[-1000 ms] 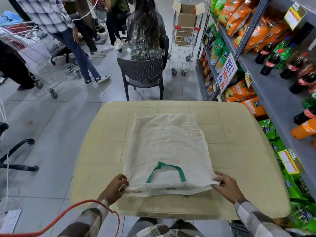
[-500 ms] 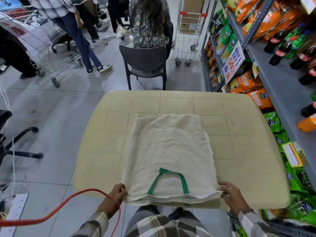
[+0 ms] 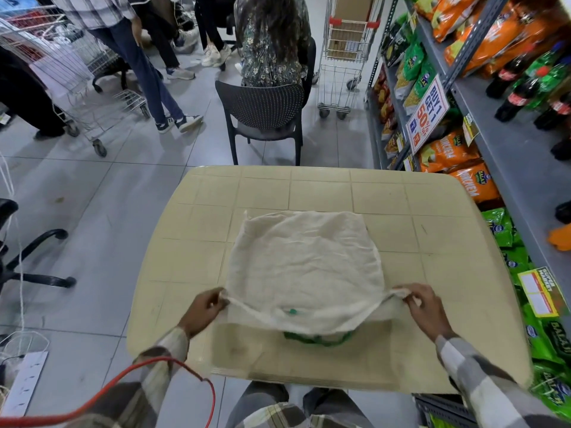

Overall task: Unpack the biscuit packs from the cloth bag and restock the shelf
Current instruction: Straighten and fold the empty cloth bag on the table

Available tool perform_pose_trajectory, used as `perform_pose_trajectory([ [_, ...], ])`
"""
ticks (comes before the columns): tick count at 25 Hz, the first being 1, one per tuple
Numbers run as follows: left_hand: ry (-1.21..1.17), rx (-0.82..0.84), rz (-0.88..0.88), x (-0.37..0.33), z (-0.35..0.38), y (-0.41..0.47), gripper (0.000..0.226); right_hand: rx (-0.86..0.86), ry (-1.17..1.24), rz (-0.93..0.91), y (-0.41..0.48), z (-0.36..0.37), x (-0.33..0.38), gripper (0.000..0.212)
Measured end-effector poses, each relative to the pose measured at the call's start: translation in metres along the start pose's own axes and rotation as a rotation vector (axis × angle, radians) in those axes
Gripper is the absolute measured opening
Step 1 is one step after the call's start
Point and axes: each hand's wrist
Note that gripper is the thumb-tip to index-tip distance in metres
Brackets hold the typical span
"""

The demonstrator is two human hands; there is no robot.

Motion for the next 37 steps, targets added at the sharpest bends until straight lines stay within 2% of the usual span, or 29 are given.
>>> perform_pose_trajectory([
  [3,-0.136,-0.065,0.12,-0.043,-0.024,0.063,0.025,-0.061,0.178,0.104,0.073,-0.02,0.025,0.015],
  [5,-0.177,-0.132,0.144,-0.06,-0.035,0.108,0.027,-0.047,0.239,0.102,0.118,-0.025,0.04,0.015],
  [8,-0.164,-0.173,0.08,-0.062,-0.041,0.172,0.025,-0.017,0.251,0.125,0.177,-0.014,0.053,0.031],
  [13,-0.058,-0.268,-0.027,-0.032,-0.018,0.229,0.021,0.092,0.253,0.23,0.214,0.036,0.051,0.031],
  [16,-0.018,-0.242,-0.182,-0.014,-0.001,0.233,0.044,0.171,0.244,0.311,0.199,0.059,0.049,0.041],
  [18,0.002,-0.222,-0.182,-0.008,0.003,0.231,0.061,0.158,0.226,0.353,0.184,0.063,0.051,0.059],
  [19,0.022,-0.268,-0.176,-0.009,0.006,0.227,0.071,0.168,0.228,0.383,0.177,0.065,0.053,0.068],
  [20,0.097,-0.352,-0.16,-0.01,0.01,0.221,0.077,0.196,0.228,0.407,0.17,0.068,0.054,0.073],
  [22,0.405,-0.501,-0.012,-0.012,0.023,0.206,0.07,0.256,0.232,0.413,0.162,0.072,0.058,0.064],
  [24,0.571,-0.411,0.159,-0.01,0.037,0.196,0.048,0.22,0.241,0.402,0.162,0.071,0.066,0.046],
  [26,0.441,-0.231,0.086,-0.006,0.048,0.193,0.025,0.114,0.264,0.351,0.161,0.061,0.085,0.028],
  [28,0.168,-0.113,-0.092,-0.005,0.051,0.194,0.02,0.049,0.294,0.254,0.16,0.048,0.116,0.017],
  [32,-0.221,-0.088,-0.237,-0.014,0.045,0.188,0.04,0.01,0.221,-0.002,0.149,0.041,0.208,0.029],
  [35,-0.671,-0.115,-0.408,-0.027,0.036,0.186,0.057,0.124,0.131,-0.197,0.124,0.064,0.284,0.033],
  [37,-0.941,-0.117,-0.449,-0.027,0.024,0.187,0.072,0.244,0.134,-0.293,0.102,0.09,0.327,0.032],
])
Point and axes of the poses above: each hand's wrist, its own y-axis towards the middle knuckle, its own z-axis out of the palm, x = y × z, and after that the axes turned 14 degrees about -y, right-handed
